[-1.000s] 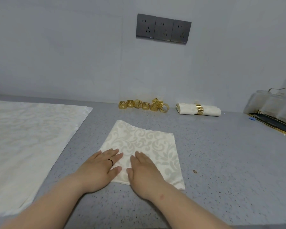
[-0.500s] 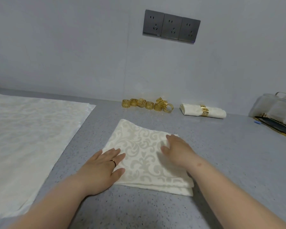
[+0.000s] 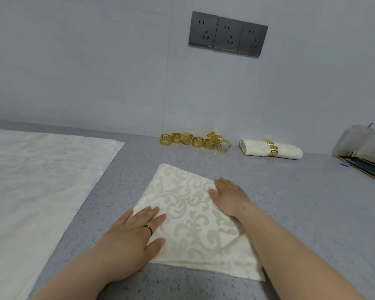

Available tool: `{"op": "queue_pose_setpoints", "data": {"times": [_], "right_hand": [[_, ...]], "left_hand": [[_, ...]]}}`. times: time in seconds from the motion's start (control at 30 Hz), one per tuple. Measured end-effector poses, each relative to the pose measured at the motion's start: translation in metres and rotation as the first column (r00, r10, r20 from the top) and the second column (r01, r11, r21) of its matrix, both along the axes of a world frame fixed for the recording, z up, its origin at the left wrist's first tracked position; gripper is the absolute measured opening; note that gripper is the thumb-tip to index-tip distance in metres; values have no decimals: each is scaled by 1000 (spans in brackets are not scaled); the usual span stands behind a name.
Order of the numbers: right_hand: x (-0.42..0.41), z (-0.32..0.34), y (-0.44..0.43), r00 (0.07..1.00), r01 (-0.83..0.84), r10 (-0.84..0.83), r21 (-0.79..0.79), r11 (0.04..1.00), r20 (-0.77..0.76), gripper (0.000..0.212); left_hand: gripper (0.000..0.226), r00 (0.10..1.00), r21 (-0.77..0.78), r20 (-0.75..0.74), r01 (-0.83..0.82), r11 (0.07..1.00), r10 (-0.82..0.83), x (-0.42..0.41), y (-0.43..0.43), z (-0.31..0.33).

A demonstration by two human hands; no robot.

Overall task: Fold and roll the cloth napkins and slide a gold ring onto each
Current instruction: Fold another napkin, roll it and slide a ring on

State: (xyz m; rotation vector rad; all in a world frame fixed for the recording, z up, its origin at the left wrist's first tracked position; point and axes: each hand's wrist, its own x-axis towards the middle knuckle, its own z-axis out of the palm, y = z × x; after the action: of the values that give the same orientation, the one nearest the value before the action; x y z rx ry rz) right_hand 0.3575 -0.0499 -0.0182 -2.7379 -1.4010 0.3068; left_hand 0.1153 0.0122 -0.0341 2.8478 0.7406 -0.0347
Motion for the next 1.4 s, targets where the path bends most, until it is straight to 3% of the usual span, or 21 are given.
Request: {"op": "queue_pose_setpoints", "data": {"times": [0.3,0.33,0.37,0.43,0.57,0.63,0.7,0.73,0.77,0.8,0.87,0.9,0.97,1.0,1.07,1.1,1.13,1.2,1.23,1.3,1.4], "right_hand": [[0,-1,-20,996,81,-80,-28,996,48,56],[-2,-1,-23,994,98,-97,-18,995,58,55],[-4,-2,-27,991,111,-111,-2,994,79,55],[-10,-3,-34,982,126,-130,32,991,140,53],[-23,-6,-50,970,178,-182,38,983,159,49],[-28,-7,-55,962,217,-217,19,976,164,48],[-33,-6,-58,949,247,-237,-22,969,206,48],[-35,-5,-60,944,255,-237,-48,966,231,48],[-38,-4,-62,939,257,-231,-75,963,256,48],[-40,-3,-64,934,254,-218,-99,962,282,48],[-43,-3,-70,932,233,-183,-129,964,314,49],[-44,-3,-75,935,214,-166,-124,969,315,49],[-45,-3,-88,955,141,-119,-62,988,270,51],[-47,-3,-97,970,76,-70,-15,997,234,51],[-52,0,-115,989,-112,98,127,986,112,51],[-58,2,-124,978,-207,208,223,953,18,52],[-66,5,-132,949,-268,305,303,915,-81,57],[-86,8,-140,872,-328,441,417,848,-212,86],[-93,6,-142,853,-340,475,461,820,-215,97],[-100,1,-139,845,-368,508,509,778,-166,98],[-103,-2,-129,813,-532,581,453,715,38,65]], "left_hand": [[144,990,84,131,-66,994,55,3,8,-4],[134,982,136,185,-61,989,35,2,9,0],[109,978,252,206,-38,967,-15,2,11,3],[58,948,320,317,-64,945,-43,2,14,3],[34,826,264,535,35,964,-177,9,-13,4],[35,794,208,537,201,957,-284,11,-42,14],[64,841,197,409,296,935,-353,29,-69,10],[87,831,203,423,300,932,-360,36,-76,-2],[104,876,138,361,289,947,-320,39,-84,-9],[104,887,125,328,300,946,-324,42,-92,-12],[50,868,166,312,352,921,-387,33,-97,-5],[38,871,185,314,335,924,-379,23,-95,-5],[35,849,276,391,261,925,-356,3,-90,-7],[34,828,265,426,271,925,-365,1,-83,-17],[25,803,89,508,309,947,-310,-10,-82,-17],[20,751,75,596,299,951,-283,-10,-75,-19],[17,749,-8,641,227,974,-169,-13,-72,-22],[39,769,-197,638,212,957,-39,-20,-73,-15],[51,771,-225,637,211,951,-21,-20,-72,-14],[52,769,-260,639,190,947,21,-21,-74,-12],[8,758,-366,637,138,920,140,-24,-74,-7]]}}
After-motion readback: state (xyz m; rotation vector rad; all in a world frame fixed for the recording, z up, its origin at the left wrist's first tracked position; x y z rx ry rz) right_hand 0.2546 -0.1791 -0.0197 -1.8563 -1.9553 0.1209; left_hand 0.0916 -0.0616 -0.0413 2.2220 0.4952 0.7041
